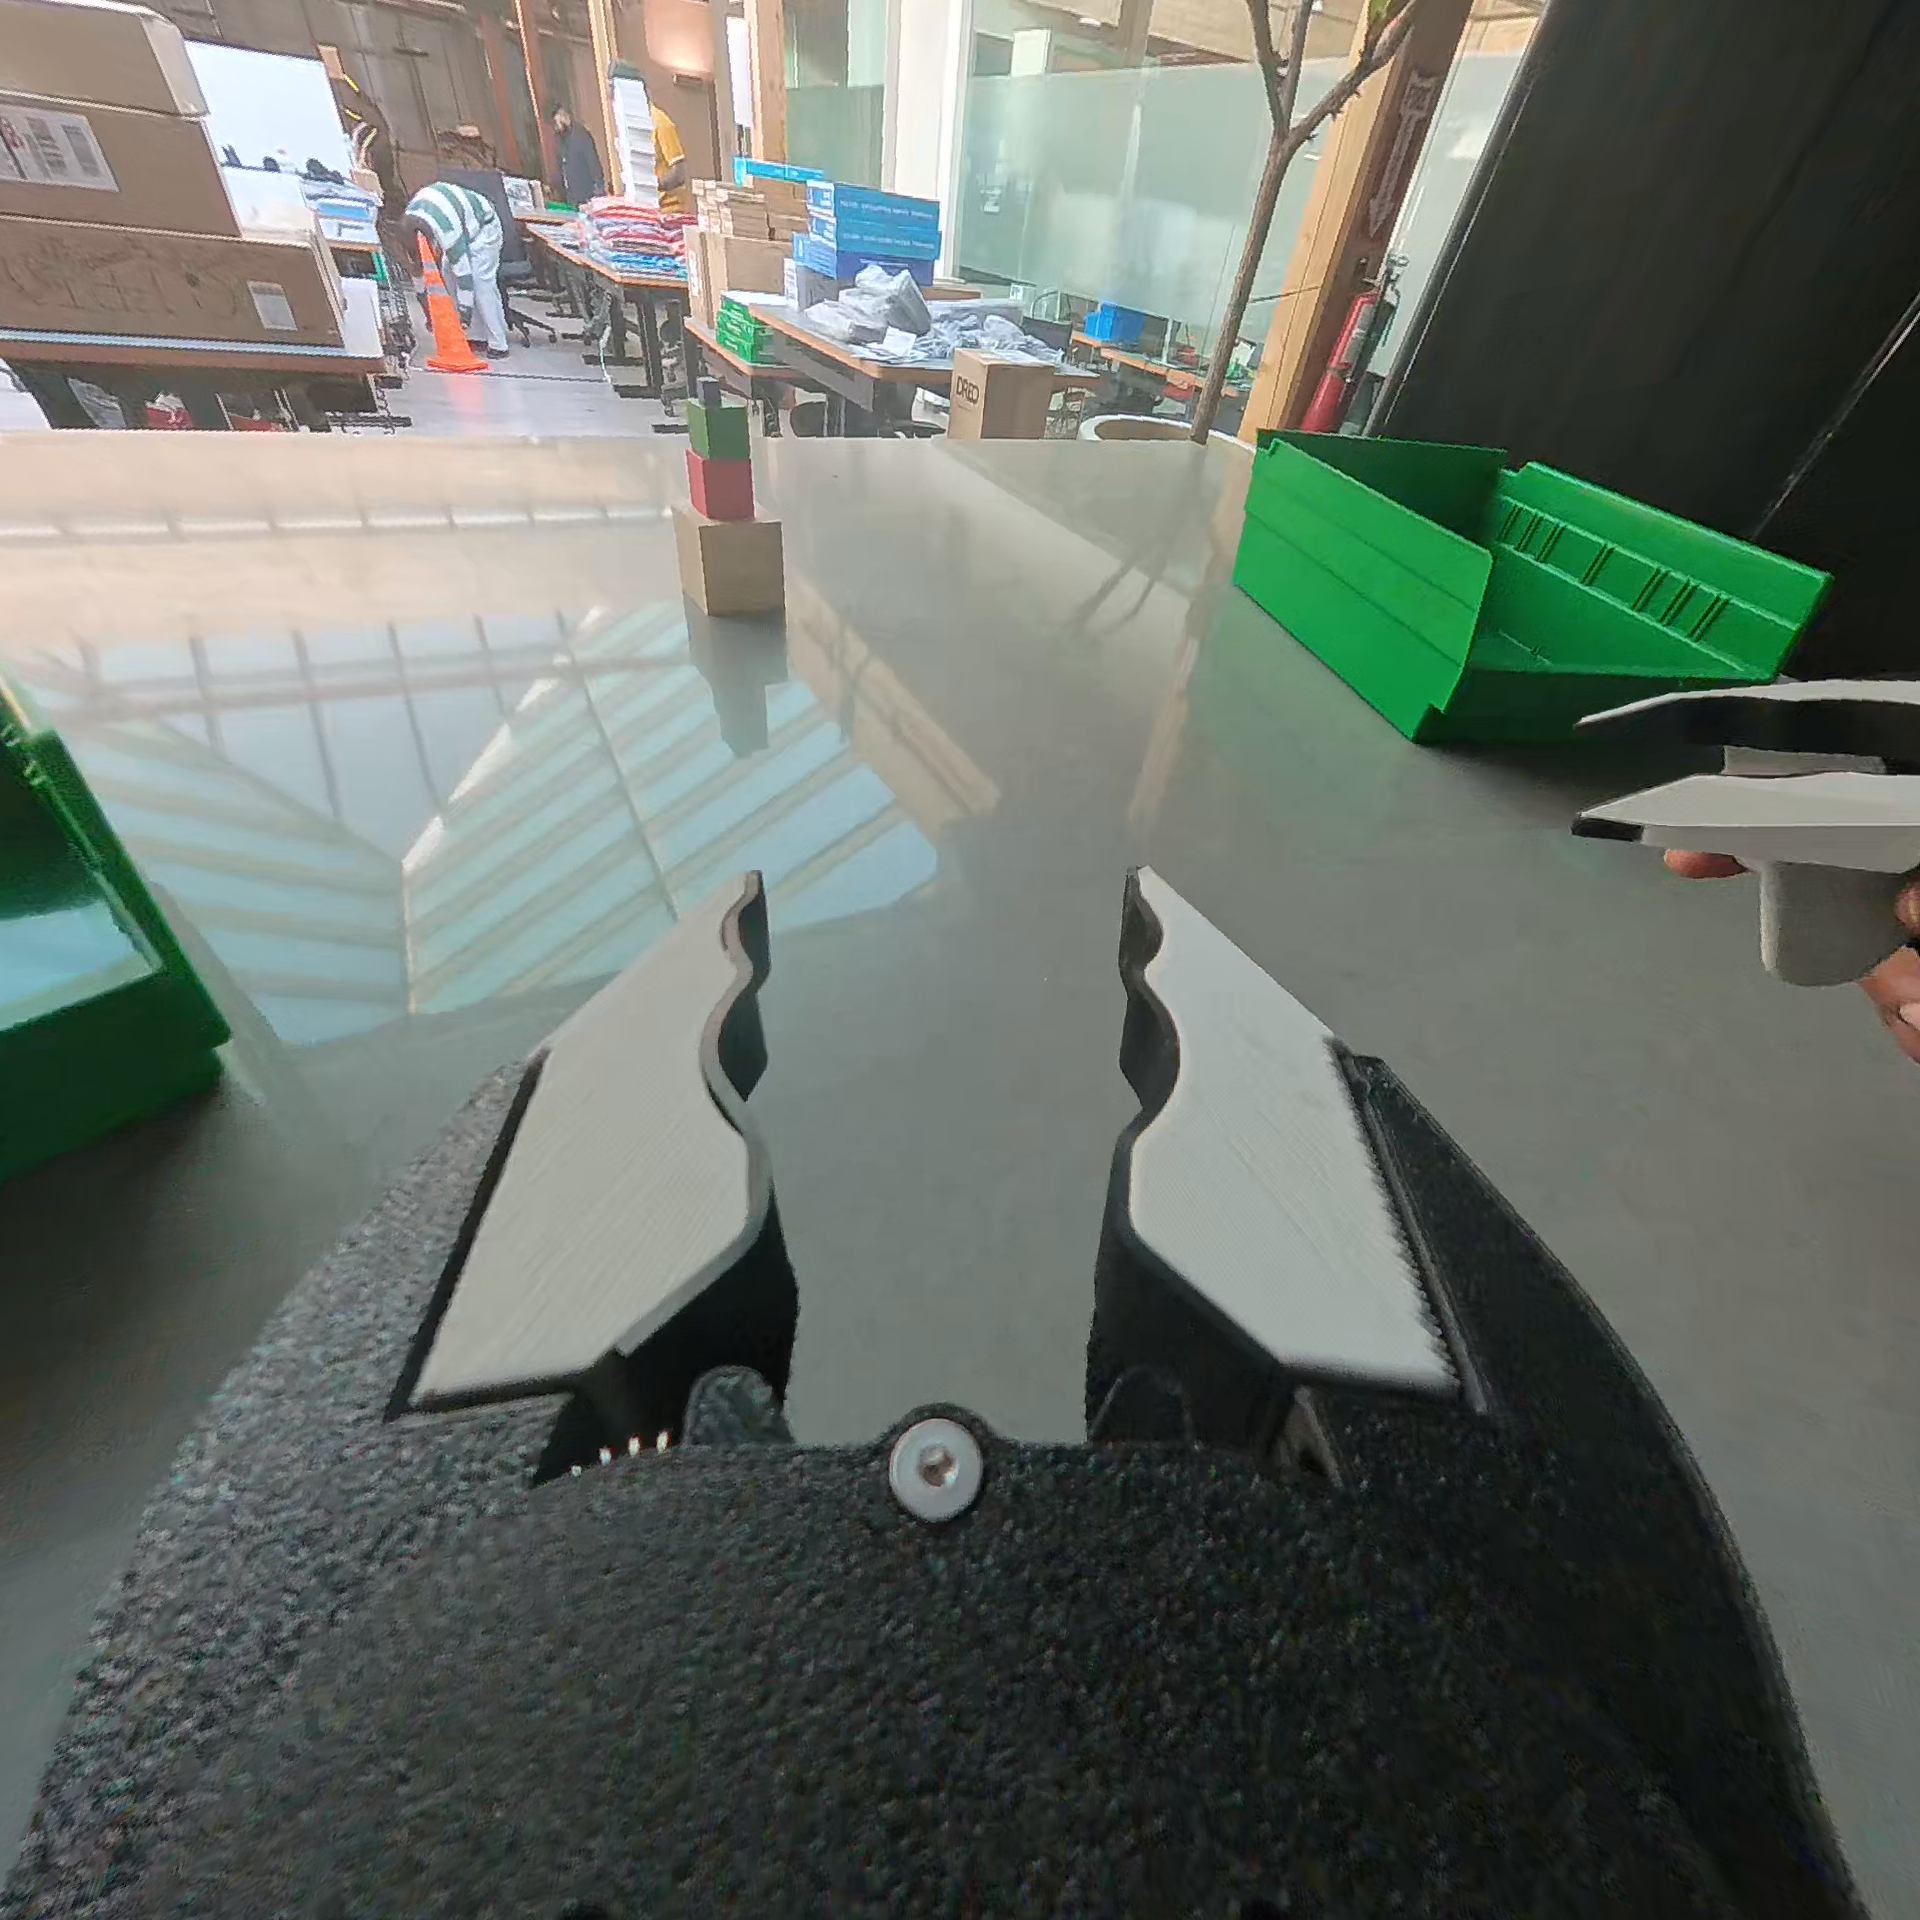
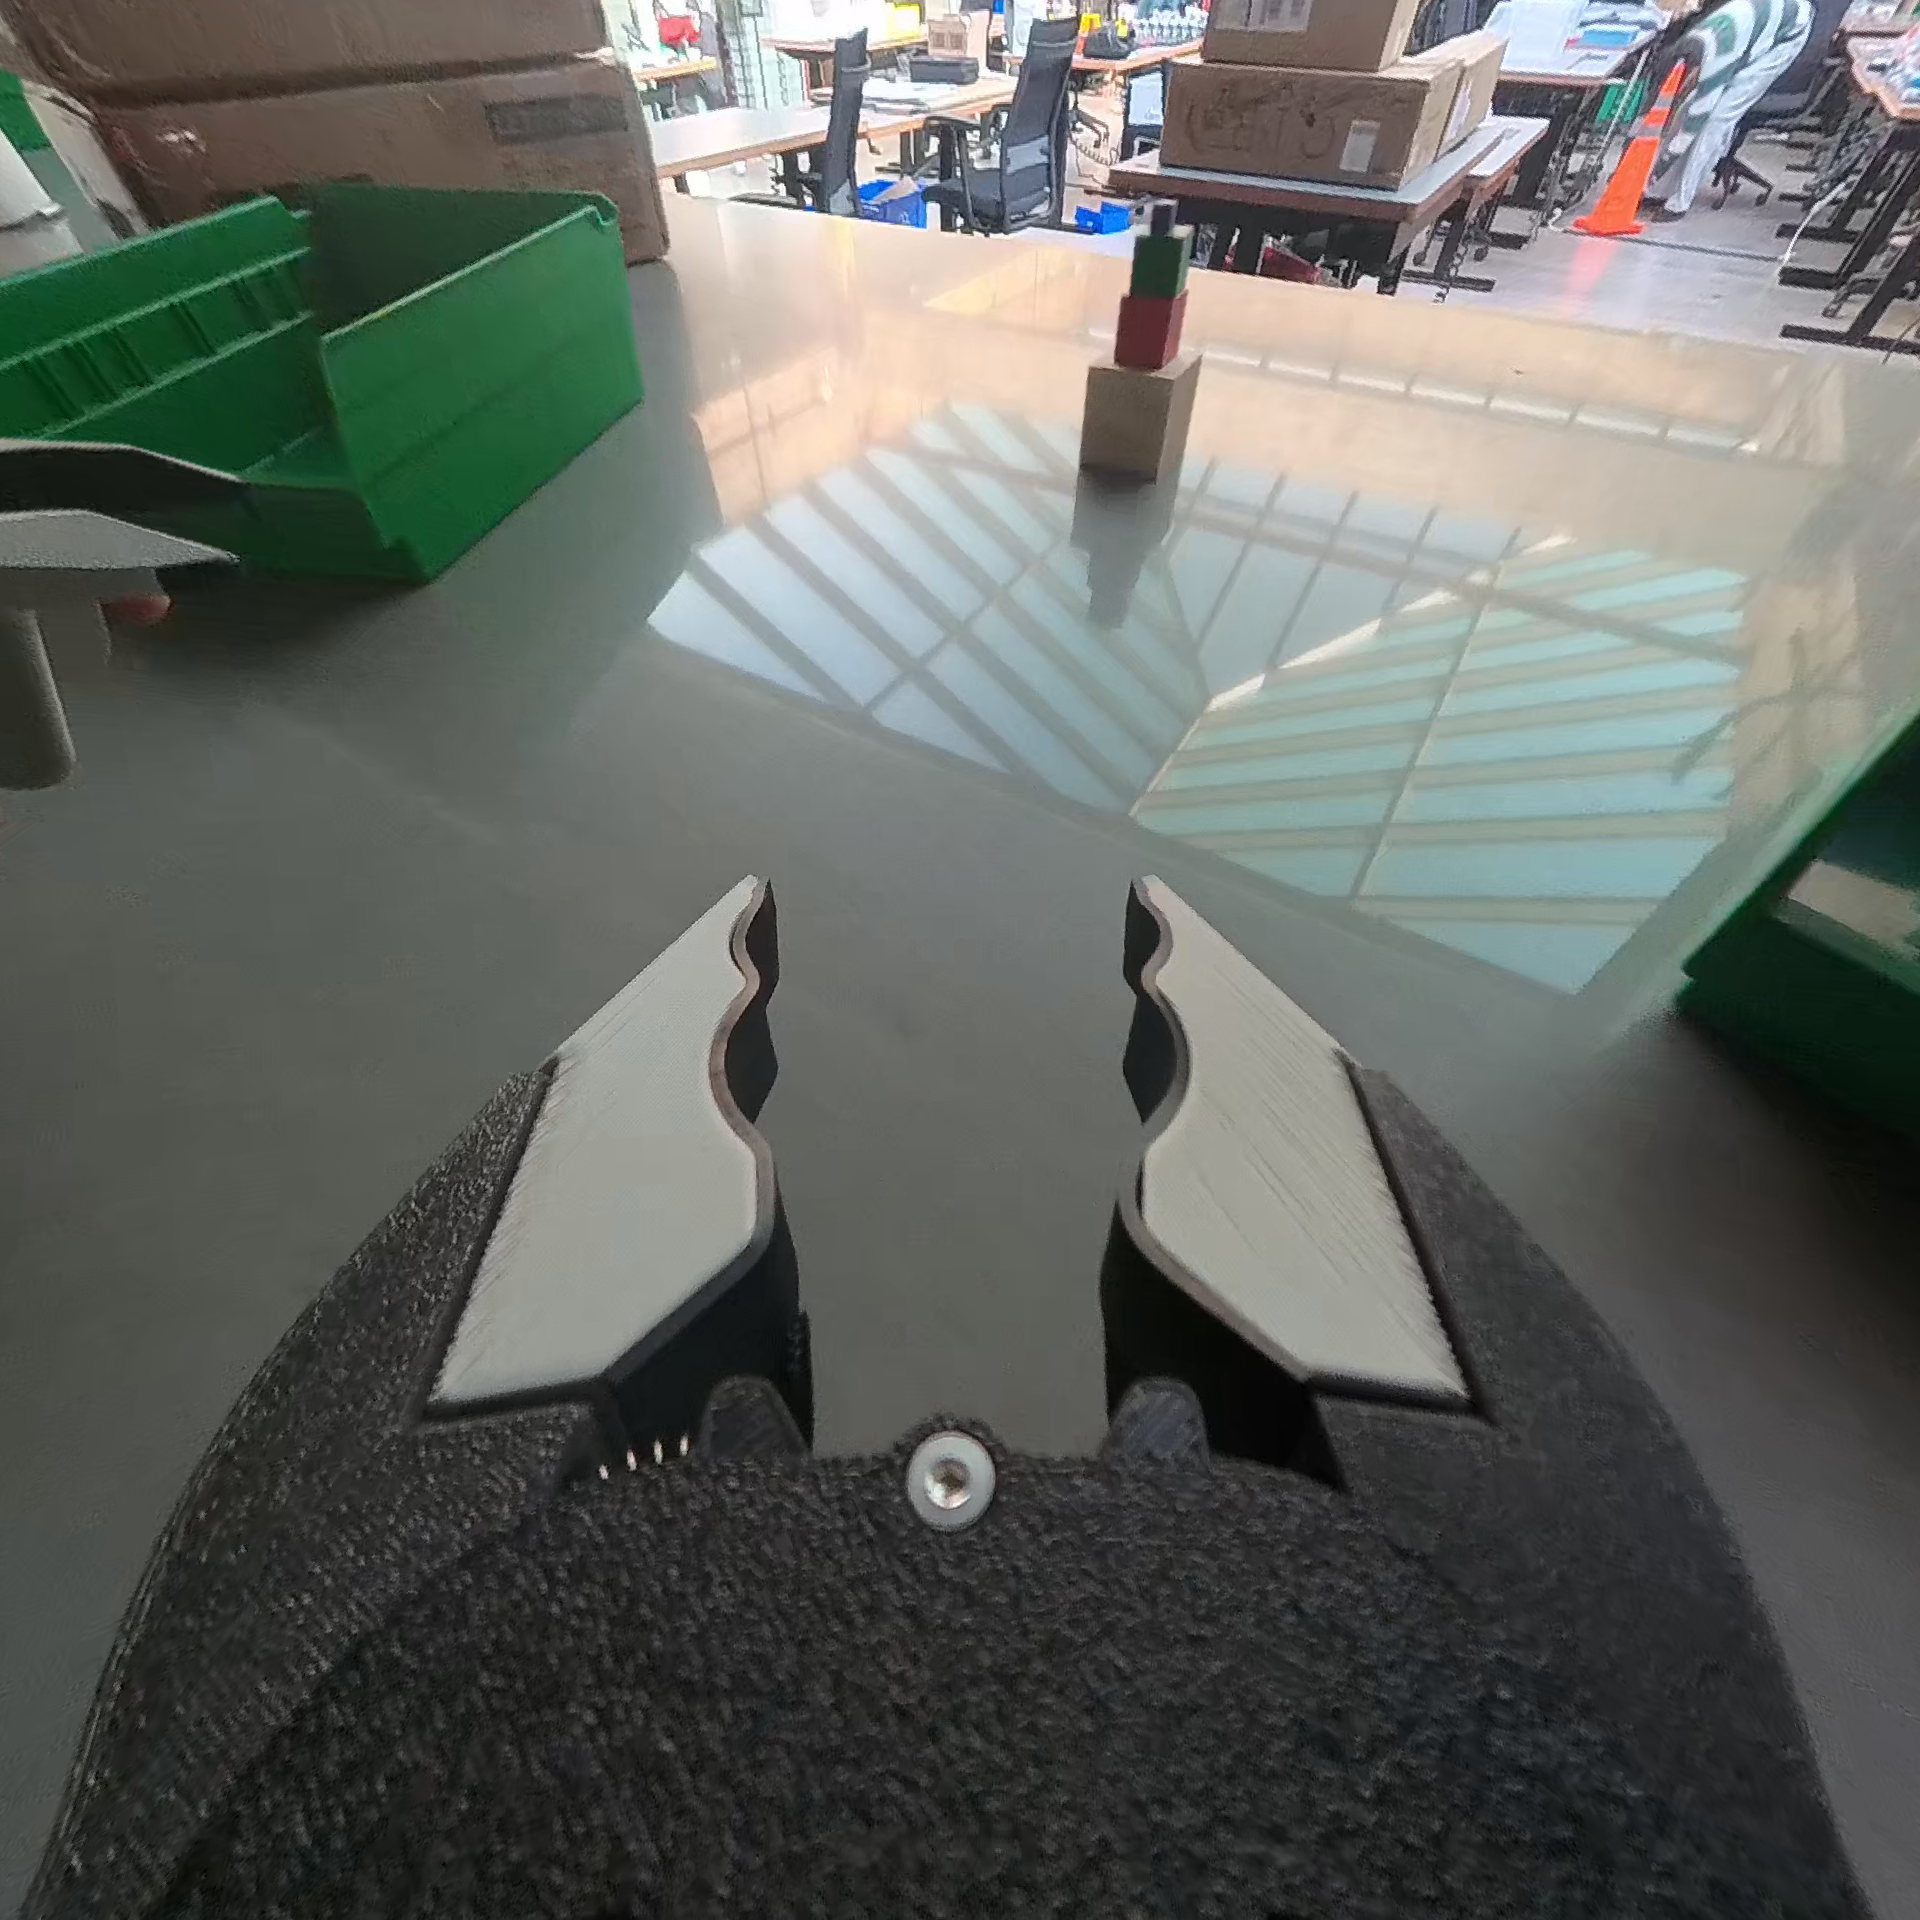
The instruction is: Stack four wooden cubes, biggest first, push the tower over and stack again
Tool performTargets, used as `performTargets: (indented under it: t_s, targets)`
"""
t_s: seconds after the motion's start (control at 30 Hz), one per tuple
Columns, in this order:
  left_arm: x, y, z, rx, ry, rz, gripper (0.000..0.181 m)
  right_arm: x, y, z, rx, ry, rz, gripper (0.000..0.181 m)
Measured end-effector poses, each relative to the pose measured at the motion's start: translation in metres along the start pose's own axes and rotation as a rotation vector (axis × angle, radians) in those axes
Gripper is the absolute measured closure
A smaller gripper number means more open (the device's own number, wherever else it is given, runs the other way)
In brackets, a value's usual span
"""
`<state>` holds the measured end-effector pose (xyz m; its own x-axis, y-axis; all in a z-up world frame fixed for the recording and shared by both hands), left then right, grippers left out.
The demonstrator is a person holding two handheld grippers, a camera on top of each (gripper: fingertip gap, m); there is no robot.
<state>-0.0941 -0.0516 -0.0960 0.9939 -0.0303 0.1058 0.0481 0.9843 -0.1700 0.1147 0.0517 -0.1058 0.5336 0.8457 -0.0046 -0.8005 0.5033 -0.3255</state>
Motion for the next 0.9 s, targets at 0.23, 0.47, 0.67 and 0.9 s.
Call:
performTargets:
  t_s: [0.23,0.47,0.67,0.9]
  targets:
    - [-0.009,-0.003,-0.003,-0.006,-0.009,0.028,0.116,-0.014,0.01,0.0,-0.008,0.007,0.031,0.114]
    - [-0.015,0.025,-0.008,-0.086,0.055,0.096,0.13,-0.055,0.006,0.037,0.133,-0.007,0.167,0.139]
    - [-0.013,0.058,-0.011,-0.143,0.135,0.162,0.176,-0.118,-0.004,0.071,0.247,-0.077,0.344,0.168]
    - [-0.008,0.088,-0.021,-0.204,0.194,0.182,0.181,-0.17,-0.009,0.085,0.279,-0.145,0.48,0.179]
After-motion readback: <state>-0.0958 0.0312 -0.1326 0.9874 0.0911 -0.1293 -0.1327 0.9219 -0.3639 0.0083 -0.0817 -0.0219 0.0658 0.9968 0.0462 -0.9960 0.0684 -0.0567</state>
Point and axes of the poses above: each gripper's, where its closed fingertips meet, y out along the fingers, z out of its top, x = y × z across the jaws, the point moved 2 cm from there along -y, back along the fingers
